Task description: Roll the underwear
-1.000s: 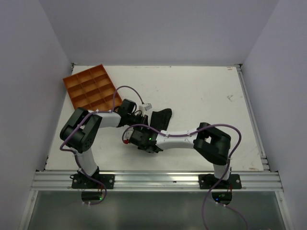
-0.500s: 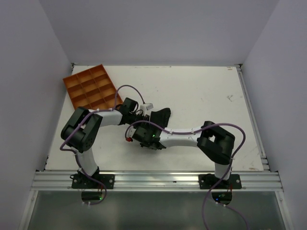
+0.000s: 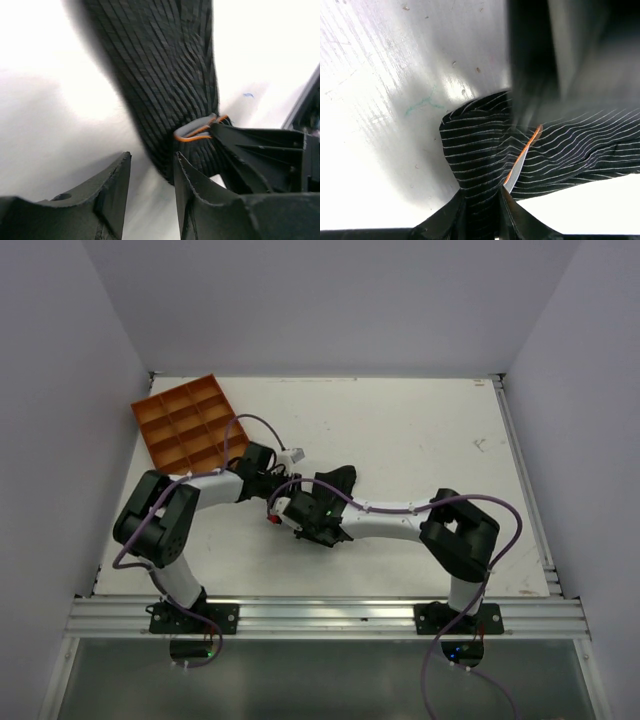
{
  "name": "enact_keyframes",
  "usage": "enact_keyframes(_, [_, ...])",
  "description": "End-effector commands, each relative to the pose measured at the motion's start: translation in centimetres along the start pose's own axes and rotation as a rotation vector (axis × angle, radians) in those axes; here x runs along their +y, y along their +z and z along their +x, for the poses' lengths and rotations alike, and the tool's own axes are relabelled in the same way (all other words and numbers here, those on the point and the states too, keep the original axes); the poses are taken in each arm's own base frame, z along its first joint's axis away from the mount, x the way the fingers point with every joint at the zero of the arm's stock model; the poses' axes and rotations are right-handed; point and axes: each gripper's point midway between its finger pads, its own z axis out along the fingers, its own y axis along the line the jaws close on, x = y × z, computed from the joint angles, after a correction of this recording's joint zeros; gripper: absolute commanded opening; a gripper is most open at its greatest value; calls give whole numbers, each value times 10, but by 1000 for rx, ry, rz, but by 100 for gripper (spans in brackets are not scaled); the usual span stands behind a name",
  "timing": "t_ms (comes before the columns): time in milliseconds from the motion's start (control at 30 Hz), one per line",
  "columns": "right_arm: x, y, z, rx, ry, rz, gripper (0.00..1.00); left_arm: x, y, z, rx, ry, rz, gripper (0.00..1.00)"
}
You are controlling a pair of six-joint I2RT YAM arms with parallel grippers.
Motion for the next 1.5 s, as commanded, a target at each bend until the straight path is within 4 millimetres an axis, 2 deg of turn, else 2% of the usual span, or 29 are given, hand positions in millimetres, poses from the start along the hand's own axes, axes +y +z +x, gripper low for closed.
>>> enact_keyframes(0, [38,6,47,148,20,-153,11,23,-23,-35,-174,-29,-119,44])
enact_keyframes(167, [38,2,47,124,35,-154,10,44,-47,-57,-281,-44,-256,44])
enact_keyframes(233, [42,-1,44,108,41,-182,10,54,-63,-66,-338,-59,-321,43])
enact_keyframes(333, [49,-4,36,84,53,-248,10,72,-97,-87,-484,-98,-453,42])
enact_keyframes(367, [51,-5,34,80,61,-269,11,79,-105,-87,-519,-104,-497,42])
enact_keyframes(400, [51,-7,28,66,77,-297,11,74,-117,-93,-563,-88,-502,42])
enact_keyframes(467, [62,-11,21,52,113,-408,12,68,-124,-95,-594,-52,-493,42])
enact_keyframes(500, [58,-12,15,45,149,-436,12,63,-128,-97,-602,-12,-485,42])
enact_keyframes(567, [65,-15,8,40,192,-542,12,56,-126,-93,-587,17,-452,42])
enact_keyframes(600, [58,-16,3,35,230,-566,12,56,-125,-88,-573,29,-448,42])
enact_keyframes(667, [65,-16,0,47,269,-663,12,52,-120,-77,-535,48,-420,41])
enact_keyframes(700, [61,-18,-4,44,293,-692,12,50,-119,-70,-525,60,-411,41])
enact_keyframes(800, [61,-14,-6,64,346,-760,12,34,-119,-59,-539,118,-334,41])
enact_keyframes(967, [62,-6,-6,84,417,-839,11,3,-121,-55,-568,256,-202,44])
enact_keyframes(1067, [61,-4,-6,89,436,-850,11,1,-124,-56,-557,284,-206,41])
enact_keyframes(1133, [60,0,-3,113,448,-849,11,7,-142,-69,-619,242,-300,40])
enact_keyframes(1167, [59,2,-2,121,451,-841,11,12,-170,-83,-733,216,-415,40])
enact_keyframes(1233, [57,6,-3,130,459,-825,10,14,-207,-94,-897,99,-518,40])
enact_keyframes(1267, [57,6,-4,127,464,-827,10,10,-243,-101,-1040,55,-590,41])
enact_keyframes(1333, [56,5,-7,117,466,-828,10,1,-269,-105,-1155,0,-603,46])
enact_keyframes(1400, [57,5,-5,123,471,-833,10,-6,-280,-109,-1199,-32,-588,45])
enact_keyframes(1433, [57,5,-5,125,475,-838,10,-5,-273,-107,-1162,-30,-582,45])
enact_keyframes(1467, [59,6,-4,134,485,-843,11,-9,-257,-107,-1098,-3,-530,45])
